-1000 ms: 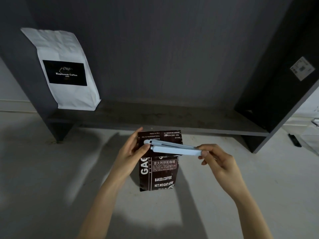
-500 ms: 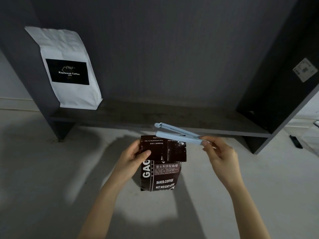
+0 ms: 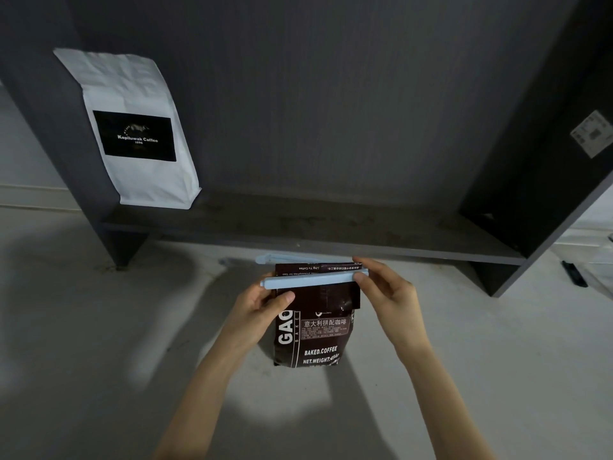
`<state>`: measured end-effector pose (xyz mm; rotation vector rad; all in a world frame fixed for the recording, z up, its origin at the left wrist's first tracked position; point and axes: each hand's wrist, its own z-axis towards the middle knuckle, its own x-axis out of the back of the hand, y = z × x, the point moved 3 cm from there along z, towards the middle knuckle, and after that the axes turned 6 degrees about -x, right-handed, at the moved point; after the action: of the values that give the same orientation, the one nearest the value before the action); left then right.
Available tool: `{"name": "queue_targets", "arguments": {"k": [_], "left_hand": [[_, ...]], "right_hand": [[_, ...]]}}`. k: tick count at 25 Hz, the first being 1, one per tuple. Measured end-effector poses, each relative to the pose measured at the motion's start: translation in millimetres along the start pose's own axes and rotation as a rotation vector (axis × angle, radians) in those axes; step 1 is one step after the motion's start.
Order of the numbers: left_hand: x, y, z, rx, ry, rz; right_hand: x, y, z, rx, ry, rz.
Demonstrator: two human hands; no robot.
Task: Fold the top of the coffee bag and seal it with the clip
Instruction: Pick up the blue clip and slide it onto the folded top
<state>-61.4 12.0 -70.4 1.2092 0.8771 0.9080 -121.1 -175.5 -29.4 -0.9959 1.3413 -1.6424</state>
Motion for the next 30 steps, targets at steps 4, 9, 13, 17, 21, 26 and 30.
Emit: {"name": "queue_targets", "arguments": {"k": [4,9,13,17,21,26,30], "left_hand": [[-0.7,-2.6,-0.1,0.016,0.025,0.020],[-2.6,-2.6,-1.0,0.013,0.023,0.023],[-4.5,-0.6,-1.0,0.006,0.016,-0.004],[-2.8,-2.0,-0.2,0.012,0.022,-0.030],[-2.7,-1.0,-0.1,0.008,0.010,-0.043],[1.2,10.8,0.7,-0.078,0.035,-0.075],[4.5,14.1,0.9,-0.108,0.055,-0.051]], "right_hand": [[-2.3,4.8,-0.4,-0.023,-0.008,0.089],[-2.1,9.3,-2.4,-0.022,0.017,0.122],[-4.0,13.0,-3.6,-0.019,0.044,0.103],[-3.7,13.7,-2.6,-0.018,0.060,0.083],[-3.4,13.5,-3.0,-0.008,0.055,0.065],[-3.4,14.1,-3.7,-0.001,0.055,0.055],[-3.7,15.1,-4.0,-0.002,0.054,0.064]]}}
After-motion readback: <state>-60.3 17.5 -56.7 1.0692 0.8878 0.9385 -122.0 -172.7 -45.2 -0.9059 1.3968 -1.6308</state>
